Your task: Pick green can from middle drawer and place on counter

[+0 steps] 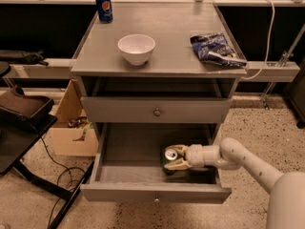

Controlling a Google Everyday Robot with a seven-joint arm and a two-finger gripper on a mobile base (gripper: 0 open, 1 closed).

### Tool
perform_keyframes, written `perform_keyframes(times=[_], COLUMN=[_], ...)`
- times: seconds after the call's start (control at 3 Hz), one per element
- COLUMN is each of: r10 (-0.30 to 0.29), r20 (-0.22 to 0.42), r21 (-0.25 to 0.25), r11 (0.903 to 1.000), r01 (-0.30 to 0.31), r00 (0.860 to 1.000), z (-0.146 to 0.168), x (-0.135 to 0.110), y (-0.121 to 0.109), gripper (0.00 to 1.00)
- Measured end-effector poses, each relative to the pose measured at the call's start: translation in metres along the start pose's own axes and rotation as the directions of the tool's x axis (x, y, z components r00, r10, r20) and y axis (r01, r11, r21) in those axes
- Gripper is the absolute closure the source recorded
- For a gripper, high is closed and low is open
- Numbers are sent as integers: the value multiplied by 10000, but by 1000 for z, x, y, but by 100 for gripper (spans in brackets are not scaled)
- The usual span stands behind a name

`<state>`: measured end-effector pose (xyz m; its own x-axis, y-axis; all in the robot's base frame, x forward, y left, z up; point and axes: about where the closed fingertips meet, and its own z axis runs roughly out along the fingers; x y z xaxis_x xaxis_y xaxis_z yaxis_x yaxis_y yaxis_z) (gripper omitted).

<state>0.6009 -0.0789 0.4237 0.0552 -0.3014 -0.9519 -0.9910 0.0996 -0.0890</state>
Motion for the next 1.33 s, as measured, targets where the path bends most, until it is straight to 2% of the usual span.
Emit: perform_keyframes(times=[0.33,0.67,1.0,1.33], r10=[-126,112,146,-227], r20=[-280,-975,-1307,-1387], r21=[61,-326,-711,-1069], r11=[9999,9994,9972,9942], r01=[128,-144,-241,79], r00=[9995,9952,9913,9901], z=[-10,-36,-73,-116], x=[-25,-88,-180,-309], y=[-2,21,26,14], gripper=[88,100,100,100])
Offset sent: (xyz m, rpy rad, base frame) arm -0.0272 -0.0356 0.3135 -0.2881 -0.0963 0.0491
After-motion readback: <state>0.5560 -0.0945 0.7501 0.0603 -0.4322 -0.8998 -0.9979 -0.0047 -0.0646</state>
